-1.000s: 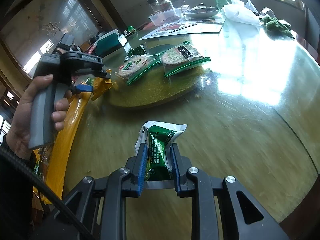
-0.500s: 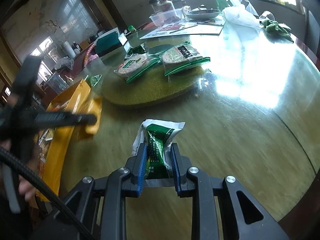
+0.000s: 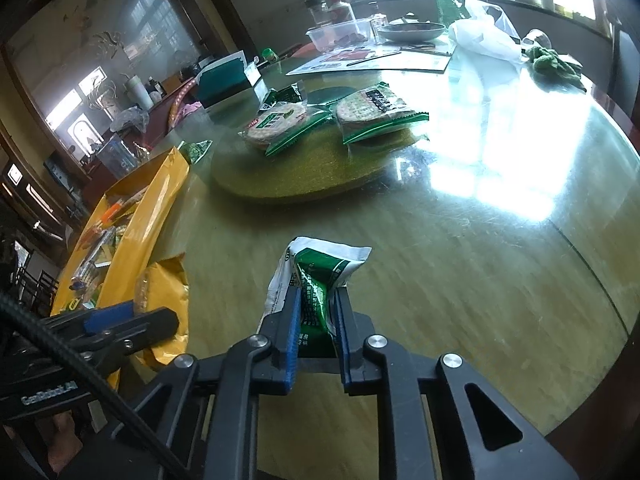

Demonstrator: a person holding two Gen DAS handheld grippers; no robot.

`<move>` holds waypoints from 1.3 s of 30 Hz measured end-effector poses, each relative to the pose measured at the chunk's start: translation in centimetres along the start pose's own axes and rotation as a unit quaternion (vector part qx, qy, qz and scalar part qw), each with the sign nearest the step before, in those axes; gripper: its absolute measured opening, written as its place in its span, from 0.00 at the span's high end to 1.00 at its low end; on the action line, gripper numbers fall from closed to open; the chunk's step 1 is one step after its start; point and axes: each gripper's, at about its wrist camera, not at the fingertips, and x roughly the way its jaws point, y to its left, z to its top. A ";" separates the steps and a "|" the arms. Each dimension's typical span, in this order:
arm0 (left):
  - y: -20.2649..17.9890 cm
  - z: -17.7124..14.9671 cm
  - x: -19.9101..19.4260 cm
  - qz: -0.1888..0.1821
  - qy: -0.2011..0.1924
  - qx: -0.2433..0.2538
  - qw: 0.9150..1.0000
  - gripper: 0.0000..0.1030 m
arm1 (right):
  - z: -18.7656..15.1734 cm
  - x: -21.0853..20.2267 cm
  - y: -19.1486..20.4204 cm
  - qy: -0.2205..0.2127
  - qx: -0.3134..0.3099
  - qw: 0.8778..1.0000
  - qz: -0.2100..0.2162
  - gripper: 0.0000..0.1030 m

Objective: Organize snacks
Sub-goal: 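Carry the gold packet and green bag over the yellow tray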

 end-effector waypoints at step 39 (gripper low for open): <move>11.6 -0.6 -10.7 -0.032 -0.143 -0.118 0.982 0.56 | 2.1 -2.4 13.0 -0.046 -0.084 0.988 0.123 0.92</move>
